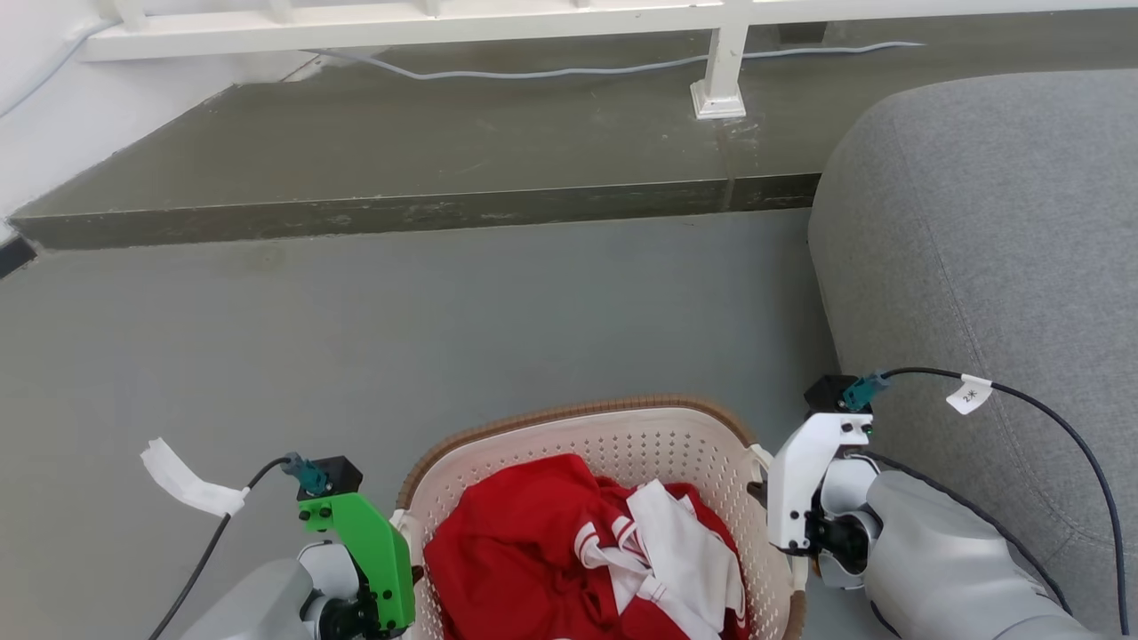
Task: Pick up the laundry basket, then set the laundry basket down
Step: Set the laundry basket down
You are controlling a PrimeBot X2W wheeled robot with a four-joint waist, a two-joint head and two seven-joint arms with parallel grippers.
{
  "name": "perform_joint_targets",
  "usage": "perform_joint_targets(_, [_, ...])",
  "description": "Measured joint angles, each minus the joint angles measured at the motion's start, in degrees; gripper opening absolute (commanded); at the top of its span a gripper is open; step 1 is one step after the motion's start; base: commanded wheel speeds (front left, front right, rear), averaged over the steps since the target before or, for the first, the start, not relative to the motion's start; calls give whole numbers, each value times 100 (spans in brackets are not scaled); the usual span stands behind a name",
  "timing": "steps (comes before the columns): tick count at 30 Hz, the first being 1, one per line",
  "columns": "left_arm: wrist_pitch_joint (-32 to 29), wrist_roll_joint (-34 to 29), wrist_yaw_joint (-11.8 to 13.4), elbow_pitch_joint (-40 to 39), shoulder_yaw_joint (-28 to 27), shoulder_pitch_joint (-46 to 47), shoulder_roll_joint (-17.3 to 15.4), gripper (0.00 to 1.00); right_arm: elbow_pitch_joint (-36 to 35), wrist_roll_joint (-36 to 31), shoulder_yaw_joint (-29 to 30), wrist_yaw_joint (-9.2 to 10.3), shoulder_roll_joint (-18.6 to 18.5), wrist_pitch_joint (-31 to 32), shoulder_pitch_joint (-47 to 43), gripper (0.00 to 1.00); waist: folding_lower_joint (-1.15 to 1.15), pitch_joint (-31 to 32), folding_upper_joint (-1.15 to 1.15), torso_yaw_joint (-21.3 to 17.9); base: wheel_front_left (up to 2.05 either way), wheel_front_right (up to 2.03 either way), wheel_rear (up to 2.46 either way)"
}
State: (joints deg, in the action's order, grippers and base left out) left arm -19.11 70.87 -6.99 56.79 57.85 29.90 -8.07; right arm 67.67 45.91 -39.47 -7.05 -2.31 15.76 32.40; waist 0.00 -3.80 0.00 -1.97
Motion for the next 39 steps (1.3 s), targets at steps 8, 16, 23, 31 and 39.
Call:
perform_joint_targets(8, [140,4,0,-21,23,4,-16,0,19,5,-35,0,0,-8,14,0,0,-71,0,-16,0,0,0])
perform_joint_targets(16, [355,-2,0,-115,20,219,-115,0,-25,51,-37,0,1,-109,226,0,0,-373,0,-46,0,0,0])
perform_joint_targets(23, [710,-49,0,-260,-12,522,-212,0,-100,51,16,58,-3,-436,534,0,0,-777,0,-66,0,0,0])
perform_joint_targets(31, [1089,-105,0,-379,-16,801,-336,0,-199,51,32,114,0,-773,794,0,0,-1408,0,-87,0,0,0])
perform_joint_targets(39, [1546,-220,0,-428,-36,1116,-411,0,-281,49,58,169,0,-1152,1042,0,1,-2017,0,-99,0,0,0])
